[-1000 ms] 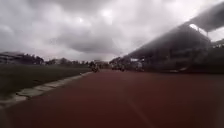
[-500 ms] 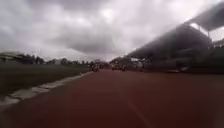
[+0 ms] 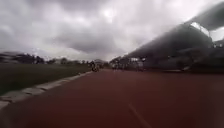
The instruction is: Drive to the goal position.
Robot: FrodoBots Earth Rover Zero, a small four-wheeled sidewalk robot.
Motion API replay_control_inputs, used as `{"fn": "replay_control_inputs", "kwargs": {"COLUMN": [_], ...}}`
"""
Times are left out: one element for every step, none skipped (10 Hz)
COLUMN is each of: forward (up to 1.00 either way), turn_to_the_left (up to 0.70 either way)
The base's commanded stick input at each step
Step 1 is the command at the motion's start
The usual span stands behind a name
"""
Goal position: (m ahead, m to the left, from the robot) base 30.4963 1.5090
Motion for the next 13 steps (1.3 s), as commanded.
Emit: {"fn": "replay_control_inputs", "kwargs": {"forward": [0.5, 0.5, 0.5, 0.5, 0.5, 0.5, 0.5, 0.5, 0.5, 0.5, 0.5, 0.5, 0.5], "turn_to_the_left": [0.02, 0.02, 0.02, 0.02, 0.02, 0.02, 0.02, 0.02, 0.02, 0.02, 0.02, 0.02, 0.02]}}
